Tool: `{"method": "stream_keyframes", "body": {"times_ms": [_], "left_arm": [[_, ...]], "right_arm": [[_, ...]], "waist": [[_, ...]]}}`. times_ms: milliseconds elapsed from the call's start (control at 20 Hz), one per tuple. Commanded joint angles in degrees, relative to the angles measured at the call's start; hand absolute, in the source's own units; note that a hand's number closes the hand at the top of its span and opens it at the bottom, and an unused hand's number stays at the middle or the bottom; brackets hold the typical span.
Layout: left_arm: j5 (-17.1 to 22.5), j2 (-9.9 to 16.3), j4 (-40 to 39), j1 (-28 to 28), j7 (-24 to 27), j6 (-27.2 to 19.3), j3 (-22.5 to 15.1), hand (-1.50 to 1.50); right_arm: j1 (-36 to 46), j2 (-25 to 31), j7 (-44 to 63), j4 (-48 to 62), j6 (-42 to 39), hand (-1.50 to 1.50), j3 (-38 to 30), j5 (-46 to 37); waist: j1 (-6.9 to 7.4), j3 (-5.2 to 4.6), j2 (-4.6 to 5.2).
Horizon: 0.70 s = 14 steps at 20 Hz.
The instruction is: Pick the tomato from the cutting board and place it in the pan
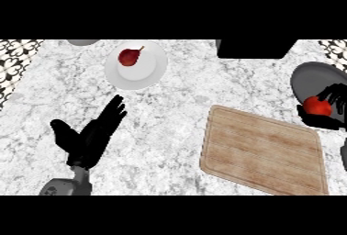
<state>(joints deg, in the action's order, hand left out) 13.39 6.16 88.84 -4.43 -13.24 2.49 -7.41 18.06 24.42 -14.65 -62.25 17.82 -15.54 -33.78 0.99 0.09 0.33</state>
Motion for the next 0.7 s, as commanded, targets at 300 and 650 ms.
{"method": "stream_keyframes", "body": {"times_ms": [300, 650], "left_arm": [[0.22, -0.19, -1.47, -1.83, 0.17, 1.27, 0.47, 0.00], [0.30, 0.08, 0.68, -0.79, -0.06, 2.01, -0.12, 0.00]], "right_arm": [[15.66, 5.16, -14.61, 30.85, 13.64, 1.50, -12.22, 3.96], [20.58, 12.46, -19.88, 41.14, 13.04, 1.50, -16.05, 5.24]], "waist": [[1.73, 0.23, 0.89], [3.27, 0.36, 1.37]]}}
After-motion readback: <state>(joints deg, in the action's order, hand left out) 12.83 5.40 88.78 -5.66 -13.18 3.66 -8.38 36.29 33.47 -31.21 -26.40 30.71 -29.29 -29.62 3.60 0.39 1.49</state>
